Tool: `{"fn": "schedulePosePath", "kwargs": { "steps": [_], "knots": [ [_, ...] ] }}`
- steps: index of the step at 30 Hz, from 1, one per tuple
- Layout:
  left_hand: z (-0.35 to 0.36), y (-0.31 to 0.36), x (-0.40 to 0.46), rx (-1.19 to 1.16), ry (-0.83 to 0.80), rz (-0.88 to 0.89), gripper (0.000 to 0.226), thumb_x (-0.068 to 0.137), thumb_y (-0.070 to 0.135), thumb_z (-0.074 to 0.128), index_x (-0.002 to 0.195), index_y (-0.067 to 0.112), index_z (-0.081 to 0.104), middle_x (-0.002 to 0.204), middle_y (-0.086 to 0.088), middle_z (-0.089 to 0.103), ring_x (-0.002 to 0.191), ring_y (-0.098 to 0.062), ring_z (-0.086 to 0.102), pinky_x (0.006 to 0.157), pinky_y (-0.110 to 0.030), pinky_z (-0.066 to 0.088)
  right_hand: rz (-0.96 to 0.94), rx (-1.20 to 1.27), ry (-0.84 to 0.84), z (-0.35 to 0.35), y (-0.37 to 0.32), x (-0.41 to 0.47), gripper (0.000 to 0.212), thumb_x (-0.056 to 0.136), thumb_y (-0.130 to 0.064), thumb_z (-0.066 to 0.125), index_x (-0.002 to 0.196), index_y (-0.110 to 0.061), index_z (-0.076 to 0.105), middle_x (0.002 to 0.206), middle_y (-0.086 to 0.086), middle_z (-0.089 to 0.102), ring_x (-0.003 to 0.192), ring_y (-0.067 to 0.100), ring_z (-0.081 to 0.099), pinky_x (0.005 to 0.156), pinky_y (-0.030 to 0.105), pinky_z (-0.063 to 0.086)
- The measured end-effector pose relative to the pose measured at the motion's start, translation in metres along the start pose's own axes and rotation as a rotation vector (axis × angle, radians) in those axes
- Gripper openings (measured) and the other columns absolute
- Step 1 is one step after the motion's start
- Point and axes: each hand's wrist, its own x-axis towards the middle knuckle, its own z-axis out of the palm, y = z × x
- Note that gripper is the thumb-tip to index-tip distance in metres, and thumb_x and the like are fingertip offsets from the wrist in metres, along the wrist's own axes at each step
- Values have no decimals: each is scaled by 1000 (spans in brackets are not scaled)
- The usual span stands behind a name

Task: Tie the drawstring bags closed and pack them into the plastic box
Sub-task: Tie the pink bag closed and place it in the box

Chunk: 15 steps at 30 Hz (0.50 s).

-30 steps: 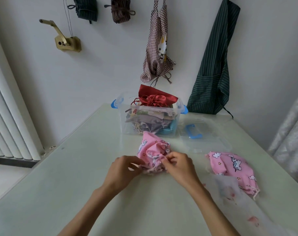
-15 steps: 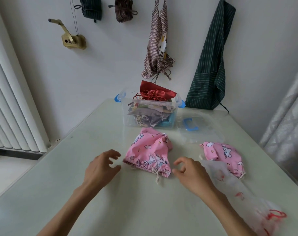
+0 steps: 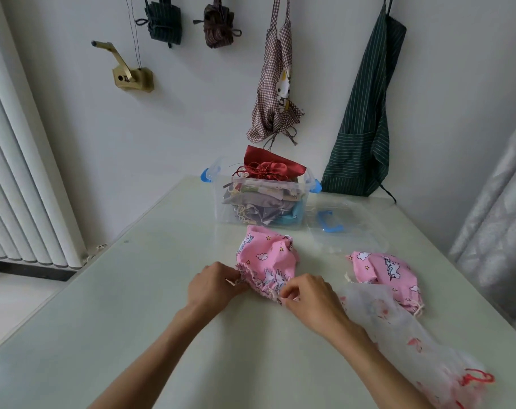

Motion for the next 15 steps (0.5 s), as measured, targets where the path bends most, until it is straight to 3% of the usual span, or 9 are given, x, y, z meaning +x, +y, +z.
{"fn": "schedulePosePath", "kwargs": {
  "steps": [2,4,6,9,12,13,15],
  "knots": [
    [-12,-9,7,-29,-29,11,12,79,43,70,78,32,74,69,10,69,75,-19,65,67,-25,48,-18,76,49,-13,15,4,9,80,-22,70,86,-23,77,86,-4,75,82,14,68,76,26,51],
    [-28,-22,12,-118,-28,9,14,78,40,73,65,40,70,66,14,72,69,-7,68,74,-29,55,-11,141,156,-30,33,7,8,78,-17,72,79,-23,76,79,-6,74,73,11,67,72,26,52],
    [-41,-35,12,-164,9,13,20,77,36,75,59,41,69,61,15,71,64,-1,66,72,-28,53,-6,188,225,-43,50,10,20,78,-9,71,72,-28,70,73,-7,70,69,9,63,69,26,52],
    [-50,-54,8,-138,83,-41,11,79,33,74,68,32,74,68,11,73,74,-9,69,73,-30,52,33,159,267,-55,71,10,31,78,-3,69,68,-31,63,71,-5,67,70,13,62,68,25,51],
    [-57,-72,2,-83,180,-194,12,83,39,69,83,30,77,84,8,74,85,-17,67,73,-30,50,160,111,302,-66,90,8,21,78,1,63,73,-19,68,74,0,66,71,16,59,56,5,37],
    [-58,-74,0,-52,196,-229,13,83,40,67,85,31,76,86,9,73,87,-18,65,71,-29,48,203,94,314,-67,92,9,21,79,0,60,74,-19,68,76,2,68,73,17,59,53,4,34],
    [-54,-71,-1,32,219,-250,15,86,42,64,91,33,75,94,8,73,92,-22,64,70,-28,45,242,40,300,-64,92,11,22,80,-3,58,72,-21,68,82,1,71,81,20,64,57,15,42]
  ]
}}
